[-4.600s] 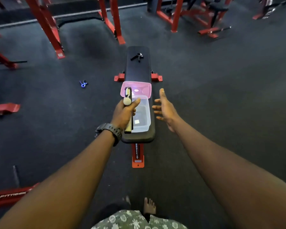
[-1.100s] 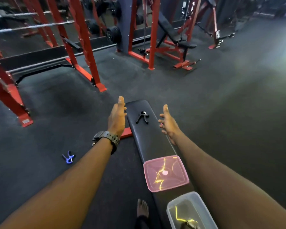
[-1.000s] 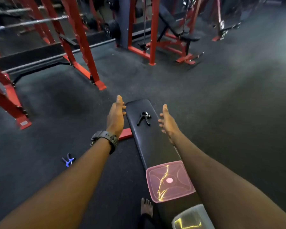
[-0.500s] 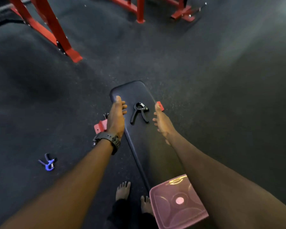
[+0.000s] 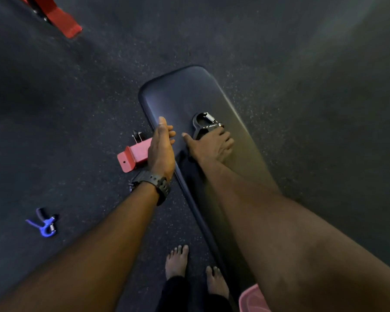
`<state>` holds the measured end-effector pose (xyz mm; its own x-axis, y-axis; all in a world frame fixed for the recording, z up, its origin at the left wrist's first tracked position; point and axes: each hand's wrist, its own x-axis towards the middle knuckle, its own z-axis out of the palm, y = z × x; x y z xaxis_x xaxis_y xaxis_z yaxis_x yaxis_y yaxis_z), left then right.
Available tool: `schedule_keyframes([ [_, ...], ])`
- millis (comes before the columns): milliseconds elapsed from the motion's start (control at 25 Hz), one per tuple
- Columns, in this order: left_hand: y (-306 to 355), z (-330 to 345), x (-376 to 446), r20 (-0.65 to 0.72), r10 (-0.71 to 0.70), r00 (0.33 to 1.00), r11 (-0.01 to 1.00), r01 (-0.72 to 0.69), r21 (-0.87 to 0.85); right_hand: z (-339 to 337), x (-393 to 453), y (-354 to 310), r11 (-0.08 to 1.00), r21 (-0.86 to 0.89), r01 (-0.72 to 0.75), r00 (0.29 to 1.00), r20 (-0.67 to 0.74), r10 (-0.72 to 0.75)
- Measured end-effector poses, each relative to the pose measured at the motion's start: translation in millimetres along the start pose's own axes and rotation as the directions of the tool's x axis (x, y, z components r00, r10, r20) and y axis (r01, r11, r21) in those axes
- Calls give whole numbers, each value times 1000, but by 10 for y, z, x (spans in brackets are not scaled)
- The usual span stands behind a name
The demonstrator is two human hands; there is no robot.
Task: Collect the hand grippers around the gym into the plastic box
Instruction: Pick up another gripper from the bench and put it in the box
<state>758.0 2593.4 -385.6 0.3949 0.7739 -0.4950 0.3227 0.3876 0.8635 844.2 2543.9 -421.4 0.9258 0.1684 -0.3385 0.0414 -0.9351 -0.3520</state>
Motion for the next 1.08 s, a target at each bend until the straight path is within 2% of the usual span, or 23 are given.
schedule_keyframes([
  [120,-84,14,28,-15,9,1000,1000,-9,10,142,130,-55,992,-13,-125,992,-32,125],
  [240,-14,68,-38,11,21,1000,1000,-21,23,20,132,34,994,5,-106,994,-17,106],
  [400,396,234,-383,97,81,992,996,-86,40,-596,-179,397,960,231,-157,986,-11,164],
  [480,686,379,-712,175,122,977,990,-132,47,-1055,-424,659,885,404,-231,970,27,241],
  [640,1222,609,-1585,288,201,936,976,-217,26,-2046,-978,1090,585,761,-281,951,138,278],
  [720,1443,671,-2178,365,239,900,963,-267,27,-2601,-1364,1287,513,818,-260,957,147,251],
  [880,1748,747,-3438,496,303,814,926,-375,51,-3653,-2214,1841,432,898,-88,989,27,146],
  [1000,1650,744,-4486,537,375,756,885,-464,34,-4255,-2977,2499,416,909,35,995,-73,74],
  [1080,1471,819,-5141,593,371,715,882,-472,17,-4522,-3455,2986,397,915,73,992,-109,68],
])
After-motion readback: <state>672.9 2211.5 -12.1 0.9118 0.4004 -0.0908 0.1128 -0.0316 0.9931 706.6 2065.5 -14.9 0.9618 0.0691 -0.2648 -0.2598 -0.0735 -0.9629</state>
